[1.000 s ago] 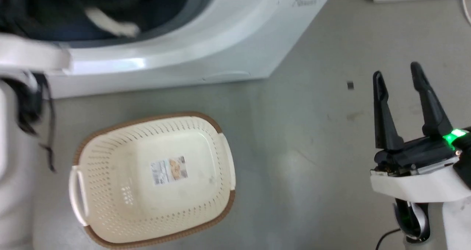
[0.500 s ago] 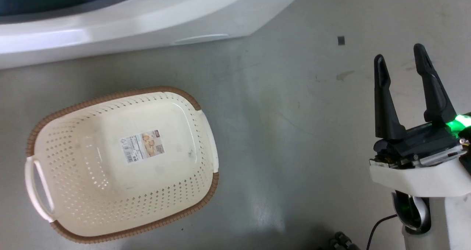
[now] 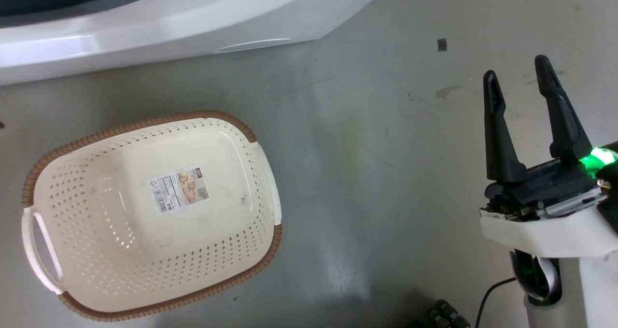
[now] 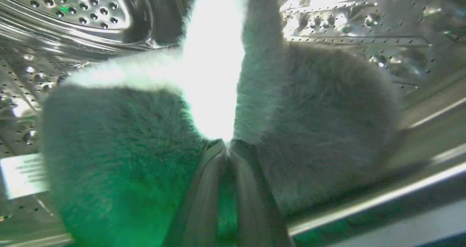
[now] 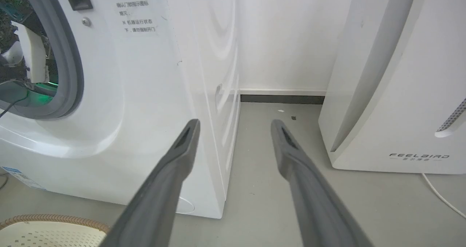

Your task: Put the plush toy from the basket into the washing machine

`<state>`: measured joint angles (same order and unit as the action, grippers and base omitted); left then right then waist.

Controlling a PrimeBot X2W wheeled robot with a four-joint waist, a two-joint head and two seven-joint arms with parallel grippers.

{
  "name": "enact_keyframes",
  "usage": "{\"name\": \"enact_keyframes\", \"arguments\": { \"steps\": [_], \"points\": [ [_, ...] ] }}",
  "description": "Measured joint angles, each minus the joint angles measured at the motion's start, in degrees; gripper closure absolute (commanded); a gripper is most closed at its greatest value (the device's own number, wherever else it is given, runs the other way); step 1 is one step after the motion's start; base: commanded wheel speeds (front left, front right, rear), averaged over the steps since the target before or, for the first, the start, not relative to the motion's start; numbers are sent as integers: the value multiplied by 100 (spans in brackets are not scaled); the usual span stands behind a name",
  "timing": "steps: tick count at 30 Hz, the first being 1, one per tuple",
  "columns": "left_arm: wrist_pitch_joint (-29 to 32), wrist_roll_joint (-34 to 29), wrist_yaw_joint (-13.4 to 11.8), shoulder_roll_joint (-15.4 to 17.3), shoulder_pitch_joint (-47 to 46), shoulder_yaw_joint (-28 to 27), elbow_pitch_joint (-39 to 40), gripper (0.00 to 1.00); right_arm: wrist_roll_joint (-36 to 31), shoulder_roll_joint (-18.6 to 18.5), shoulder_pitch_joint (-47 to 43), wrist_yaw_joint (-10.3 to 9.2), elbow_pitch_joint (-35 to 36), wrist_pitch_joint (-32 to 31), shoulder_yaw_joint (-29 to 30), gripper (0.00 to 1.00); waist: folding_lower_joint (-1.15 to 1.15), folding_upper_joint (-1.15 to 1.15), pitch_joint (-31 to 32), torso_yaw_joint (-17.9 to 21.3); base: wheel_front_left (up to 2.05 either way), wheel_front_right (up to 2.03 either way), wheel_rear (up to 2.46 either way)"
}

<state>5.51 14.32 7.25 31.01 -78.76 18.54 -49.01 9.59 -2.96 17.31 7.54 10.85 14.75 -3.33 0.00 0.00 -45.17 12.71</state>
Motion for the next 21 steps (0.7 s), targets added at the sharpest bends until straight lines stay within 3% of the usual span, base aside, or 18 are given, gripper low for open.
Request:
{"name": "enact_keyframes", "arguments": {
  "steps": [2,3,4,5,13,17,21],
  "points": [
    [-15,147,0,35,3,234,-46,100,-1,1,21,0,-24,0,-2,0,0,0,49,-9,0,0,0],
    [-65,230,0,56,7,326,-71,82,-2,1,36,0,-34,0,-2,0,0,0,79,-15,0,0,0],
    [-134,268,0,85,19,432,-92,13,-3,1,39,0,-48,0,-1,0,0,0,115,-21,0,0,0],
    [-215,291,0,112,44,522,-119,0,-11,1,40,0,-69,0,0,0,0,0,156,-30,0,0,0],
    [-1203,644,0,68,665,824,-460,0,-107,0,27,0,-298,0,158,0,0,0,740,-154,0,0,0],
    [-1812,739,0,-154,1126,834,-531,0,-180,1,-54,0,-466,0,197,0,0,0,1196,-263,0,0,0],
    [-1978,814,-4,-512,1636,840,-367,0,-360,1,-277,0,-656,0,293,0,0,0,1686,-436,0,0,0]
  ]
}}
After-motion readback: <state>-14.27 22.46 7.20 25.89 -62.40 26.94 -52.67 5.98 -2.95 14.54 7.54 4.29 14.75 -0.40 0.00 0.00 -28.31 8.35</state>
